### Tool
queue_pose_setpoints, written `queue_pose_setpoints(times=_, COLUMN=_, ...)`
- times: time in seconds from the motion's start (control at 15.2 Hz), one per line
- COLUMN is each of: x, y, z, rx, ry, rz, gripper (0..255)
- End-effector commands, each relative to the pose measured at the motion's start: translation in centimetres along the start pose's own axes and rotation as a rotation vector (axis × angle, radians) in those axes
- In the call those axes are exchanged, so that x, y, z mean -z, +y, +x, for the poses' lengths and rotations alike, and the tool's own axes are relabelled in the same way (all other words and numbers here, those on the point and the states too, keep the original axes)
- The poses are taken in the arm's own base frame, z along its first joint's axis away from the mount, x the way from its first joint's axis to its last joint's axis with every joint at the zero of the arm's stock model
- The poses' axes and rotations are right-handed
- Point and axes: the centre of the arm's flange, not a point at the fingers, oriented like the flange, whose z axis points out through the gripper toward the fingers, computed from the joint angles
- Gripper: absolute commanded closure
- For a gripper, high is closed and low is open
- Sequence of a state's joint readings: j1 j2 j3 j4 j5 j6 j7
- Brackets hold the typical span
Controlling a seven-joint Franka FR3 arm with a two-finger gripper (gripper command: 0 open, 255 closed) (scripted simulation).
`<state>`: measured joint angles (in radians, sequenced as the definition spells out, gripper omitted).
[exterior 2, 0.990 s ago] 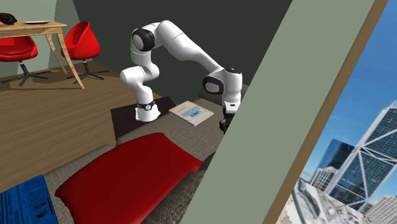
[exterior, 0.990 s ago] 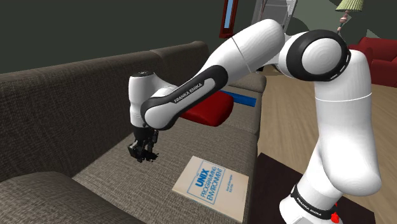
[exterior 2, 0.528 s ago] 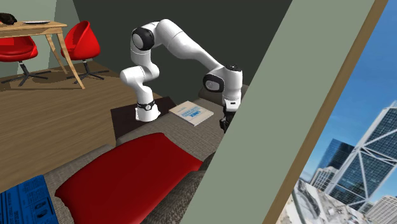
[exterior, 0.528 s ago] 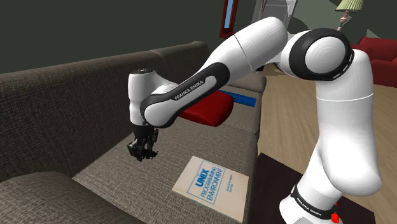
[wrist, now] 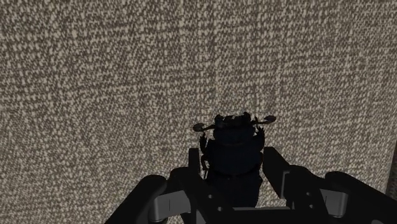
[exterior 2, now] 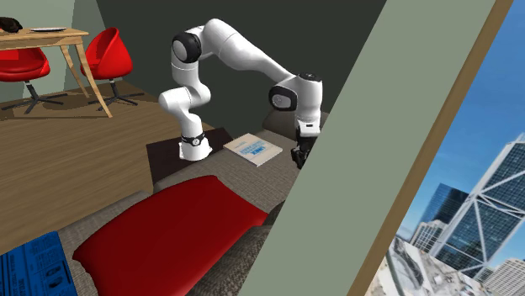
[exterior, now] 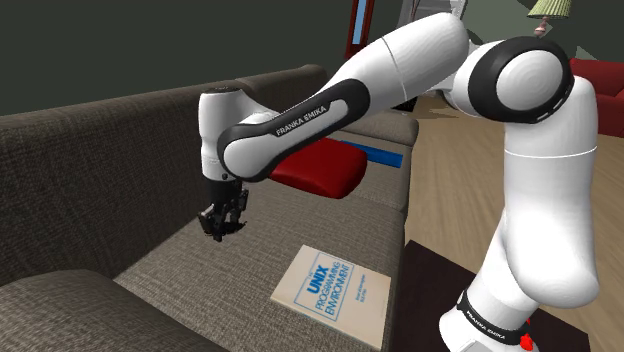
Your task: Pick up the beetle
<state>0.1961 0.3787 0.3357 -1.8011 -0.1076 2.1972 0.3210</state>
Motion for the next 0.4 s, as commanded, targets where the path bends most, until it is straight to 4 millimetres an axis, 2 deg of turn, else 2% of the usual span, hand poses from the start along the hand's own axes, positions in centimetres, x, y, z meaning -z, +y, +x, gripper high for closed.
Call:
queue_pose_setpoints(times=0.0, x=1.1, y=-0.1, z=0.1, rx=0.0, ry=0.0, rz=0.0, gripper=255)
queue_pose_setpoints(times=0.2, x=2.7, y=-0.2, z=0.1, rx=0.0, ry=0.0, rz=0.0, gripper=255)
queue_pose_setpoints(times=0.33, x=2.7, y=-0.2, z=0.1, rx=0.0, ry=0.0, rz=0.0, gripper=255)
